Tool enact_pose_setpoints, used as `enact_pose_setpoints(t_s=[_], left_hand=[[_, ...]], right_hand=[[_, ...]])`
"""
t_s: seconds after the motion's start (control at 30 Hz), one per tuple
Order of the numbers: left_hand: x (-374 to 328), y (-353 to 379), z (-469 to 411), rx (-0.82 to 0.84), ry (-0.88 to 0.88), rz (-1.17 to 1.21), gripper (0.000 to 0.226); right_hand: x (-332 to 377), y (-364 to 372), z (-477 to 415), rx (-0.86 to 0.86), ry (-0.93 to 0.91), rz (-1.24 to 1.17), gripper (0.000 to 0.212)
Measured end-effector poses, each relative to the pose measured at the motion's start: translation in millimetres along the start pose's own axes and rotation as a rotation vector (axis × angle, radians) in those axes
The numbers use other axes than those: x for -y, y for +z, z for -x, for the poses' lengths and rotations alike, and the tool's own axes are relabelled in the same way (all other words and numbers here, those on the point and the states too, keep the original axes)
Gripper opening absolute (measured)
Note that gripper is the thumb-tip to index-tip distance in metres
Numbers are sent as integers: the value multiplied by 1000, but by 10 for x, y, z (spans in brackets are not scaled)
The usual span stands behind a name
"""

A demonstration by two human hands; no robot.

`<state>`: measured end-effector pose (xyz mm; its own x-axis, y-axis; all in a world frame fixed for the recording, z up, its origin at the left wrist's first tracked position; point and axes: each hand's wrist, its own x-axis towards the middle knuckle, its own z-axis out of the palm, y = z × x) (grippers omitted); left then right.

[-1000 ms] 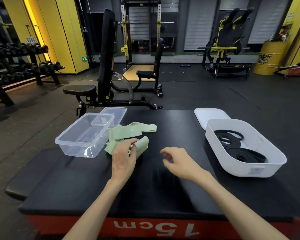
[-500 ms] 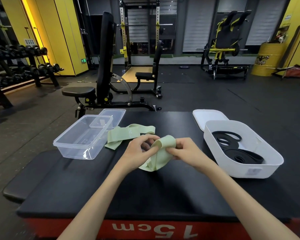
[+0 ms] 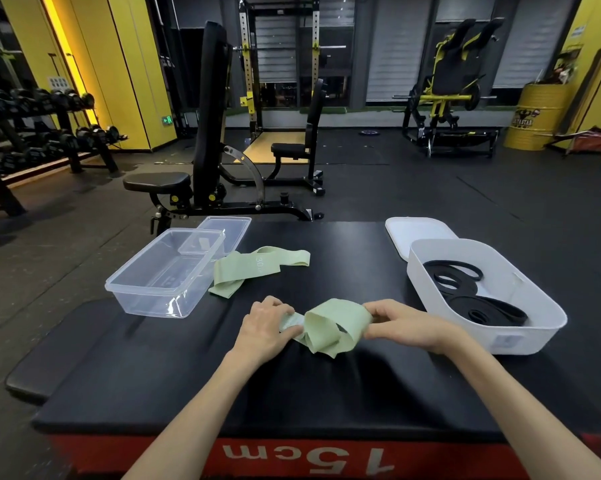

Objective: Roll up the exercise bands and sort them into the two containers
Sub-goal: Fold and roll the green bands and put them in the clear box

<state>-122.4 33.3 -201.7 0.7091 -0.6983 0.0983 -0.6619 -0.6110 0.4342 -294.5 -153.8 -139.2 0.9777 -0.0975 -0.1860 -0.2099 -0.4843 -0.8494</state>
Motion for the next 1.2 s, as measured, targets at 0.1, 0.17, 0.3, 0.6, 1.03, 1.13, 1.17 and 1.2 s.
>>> enact_pose_setpoints(t_s=[0.1,0.17,0.3,0.6,1.03,1.13,1.17,1.2], left_hand=[[-48,-16,8,-23,24,-12,30],[-96,-21,25,-74,73,-38,23],[-230,1,64,-19,49,110,34],[-363,-169,17,-165,54,444,12],[-1111,-955,-332,-95,318,823,15],[-1185,-920,-294,-162,247,1003,28],[-1178,-877,-277,-134,217,1063,36],[-1153,-815,-264,-69,193,1106,42]], right_hand=[[-48,16,5,8,15,1,15],[-76,21,-6,1,13,-11,11],[-73,21,-7,1,5,-25,13],[-62,-32,82,-67,4,104,39],[720,-224,-42,-437,-298,-168,23],[798,-293,-15,-495,-325,-220,18],[823,-320,-15,-528,-335,-245,18],[853,-349,-20,-556,-343,-282,18]])
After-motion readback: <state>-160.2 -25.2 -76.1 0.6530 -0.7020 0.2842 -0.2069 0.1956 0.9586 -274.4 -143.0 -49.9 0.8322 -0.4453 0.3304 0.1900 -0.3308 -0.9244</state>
